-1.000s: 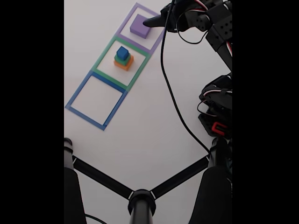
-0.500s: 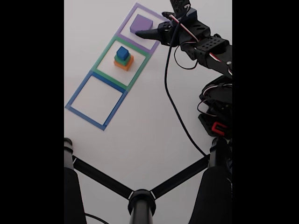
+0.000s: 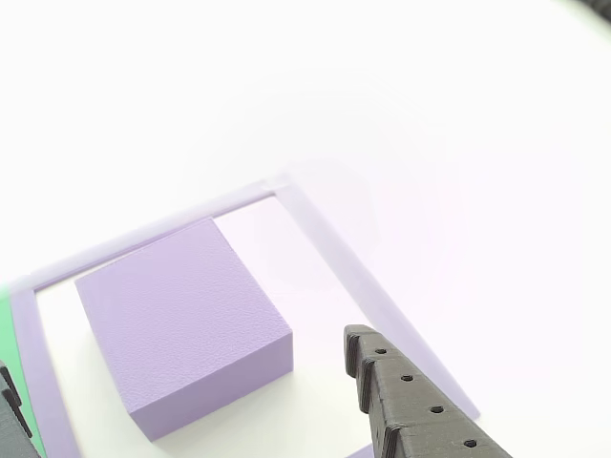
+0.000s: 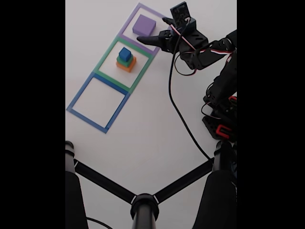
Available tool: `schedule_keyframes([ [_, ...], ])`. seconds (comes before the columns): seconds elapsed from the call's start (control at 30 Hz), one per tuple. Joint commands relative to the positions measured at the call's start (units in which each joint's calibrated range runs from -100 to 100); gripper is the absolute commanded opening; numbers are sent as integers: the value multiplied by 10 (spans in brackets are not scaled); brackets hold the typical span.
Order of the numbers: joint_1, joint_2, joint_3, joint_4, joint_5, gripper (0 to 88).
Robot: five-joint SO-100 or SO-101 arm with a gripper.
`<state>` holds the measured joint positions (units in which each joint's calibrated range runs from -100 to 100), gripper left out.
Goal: Tower of hanoi
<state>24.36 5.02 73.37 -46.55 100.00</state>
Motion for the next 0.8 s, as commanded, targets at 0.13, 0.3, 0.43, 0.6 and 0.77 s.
schedule_keyframes([
  [0.13,-5,88,-60,-93,0,427],
  [0.3,-6,112,-74,-106,0,424],
  [0.43,-8,132,-85,-119,0,422],
  [0.6,-11,152,-100,-129,0,419],
  [0.77,-14,167,-108,-140,0,418],
])
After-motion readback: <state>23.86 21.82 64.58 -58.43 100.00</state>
